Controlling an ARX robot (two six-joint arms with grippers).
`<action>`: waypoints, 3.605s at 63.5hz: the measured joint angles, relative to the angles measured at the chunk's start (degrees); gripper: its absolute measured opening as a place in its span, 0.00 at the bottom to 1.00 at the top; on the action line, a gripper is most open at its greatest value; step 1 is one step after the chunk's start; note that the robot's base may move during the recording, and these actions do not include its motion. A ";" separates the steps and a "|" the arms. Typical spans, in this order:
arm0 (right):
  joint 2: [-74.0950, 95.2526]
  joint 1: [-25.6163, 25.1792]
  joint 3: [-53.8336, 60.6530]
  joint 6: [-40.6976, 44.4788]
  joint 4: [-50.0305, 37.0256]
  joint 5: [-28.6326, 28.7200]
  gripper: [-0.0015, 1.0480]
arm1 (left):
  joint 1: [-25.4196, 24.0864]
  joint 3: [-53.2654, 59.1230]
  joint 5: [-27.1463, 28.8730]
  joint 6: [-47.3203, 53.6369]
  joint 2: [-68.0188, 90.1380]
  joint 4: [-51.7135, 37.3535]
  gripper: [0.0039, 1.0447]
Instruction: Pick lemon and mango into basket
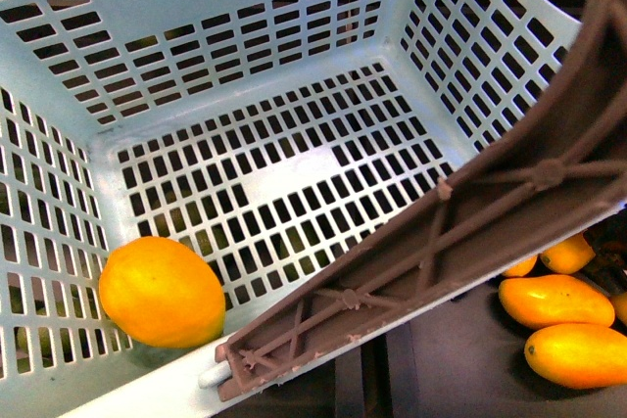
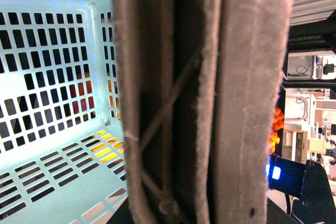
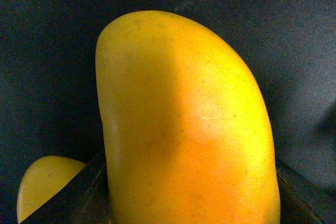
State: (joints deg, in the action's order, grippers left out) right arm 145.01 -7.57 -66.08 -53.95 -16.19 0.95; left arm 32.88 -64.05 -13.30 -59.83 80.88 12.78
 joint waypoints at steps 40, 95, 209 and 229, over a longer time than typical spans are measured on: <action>-28.48 -3.58 18.97 30.40 -1.81 4.44 0.60 | 0.00 0.00 0.07 0.02 0.00 0.00 0.14; -89.68 16.74 24.46 23.41 23.19 9.70 0.60 | 0.00 0.00 0.11 0.02 0.00 0.00 0.14; -127.80 7.78 60.50 53.57 4.72 -0.98 0.02 | 0.11 0.00 0.17 0.09 0.11 0.04 0.14; -132.50 7.76 63.10 53.59 6.84 -0.98 0.02 | 0.11 0.00 0.22 0.07 0.11 0.04 0.14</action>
State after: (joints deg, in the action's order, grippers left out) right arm 12.51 0.19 -2.98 -0.36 -9.34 -0.03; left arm 32.99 -64.05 -13.08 -59.77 80.99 12.82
